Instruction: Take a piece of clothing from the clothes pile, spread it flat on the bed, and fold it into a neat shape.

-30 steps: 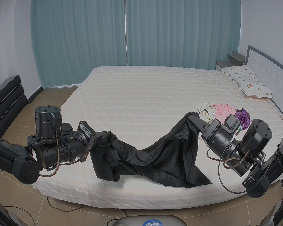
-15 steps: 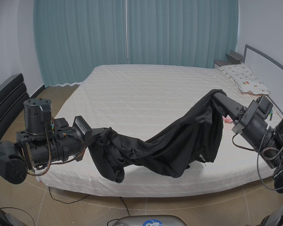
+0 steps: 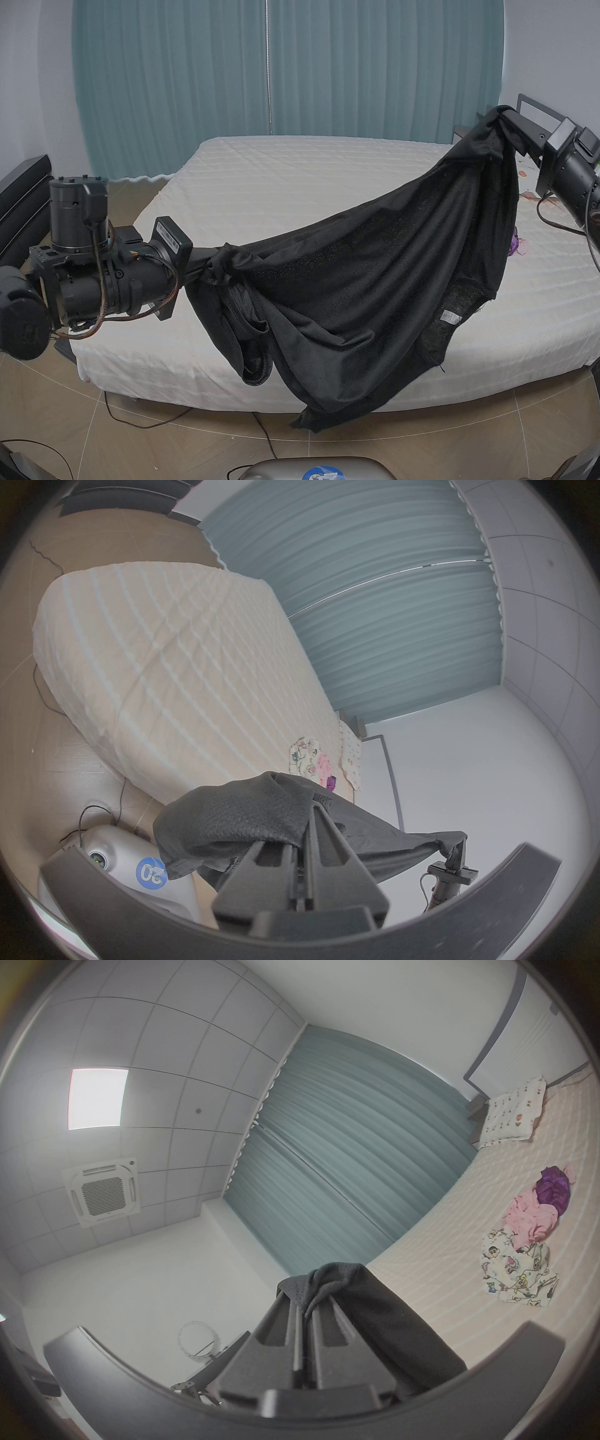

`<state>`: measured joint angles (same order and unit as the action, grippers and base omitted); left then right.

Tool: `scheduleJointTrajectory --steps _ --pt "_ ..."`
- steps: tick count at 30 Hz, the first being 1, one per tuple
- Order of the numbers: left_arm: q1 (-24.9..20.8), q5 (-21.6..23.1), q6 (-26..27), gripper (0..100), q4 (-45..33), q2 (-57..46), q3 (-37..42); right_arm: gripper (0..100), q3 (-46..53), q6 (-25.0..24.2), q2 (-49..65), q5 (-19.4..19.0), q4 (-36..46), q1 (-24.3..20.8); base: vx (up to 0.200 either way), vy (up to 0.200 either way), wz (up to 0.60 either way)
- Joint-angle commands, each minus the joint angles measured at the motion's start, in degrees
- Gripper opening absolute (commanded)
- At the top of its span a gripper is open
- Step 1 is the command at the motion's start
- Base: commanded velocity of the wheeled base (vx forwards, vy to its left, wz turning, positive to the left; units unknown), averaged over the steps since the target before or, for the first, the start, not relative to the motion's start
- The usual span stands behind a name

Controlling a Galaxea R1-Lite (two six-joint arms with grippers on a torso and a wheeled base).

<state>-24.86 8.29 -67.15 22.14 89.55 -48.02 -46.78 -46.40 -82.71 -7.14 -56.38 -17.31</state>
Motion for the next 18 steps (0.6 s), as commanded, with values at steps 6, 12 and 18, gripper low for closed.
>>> scheduleJointTrajectory --steps 6,12,18 --pt "2.5 3.4 -0.4 0 0.1 12.9 -4.0 0 -6.9 0.4 -17.7 0.8 -2.5 2.6 0.167 0.0 0.0" --pt "4.5 7.4 -4.3 0 0.0 14.9 -5.5 0 -16.0 3.7 -22.9 2.0 -4.2 2.5 0.2 0.0 0.0" --pt "4.8 7.4 -4.2 0 0.6 17.7 -6.5 0 -22.7 5.5 -26.5 2.5 1.2 1.1 0.2 0.0 0.0"
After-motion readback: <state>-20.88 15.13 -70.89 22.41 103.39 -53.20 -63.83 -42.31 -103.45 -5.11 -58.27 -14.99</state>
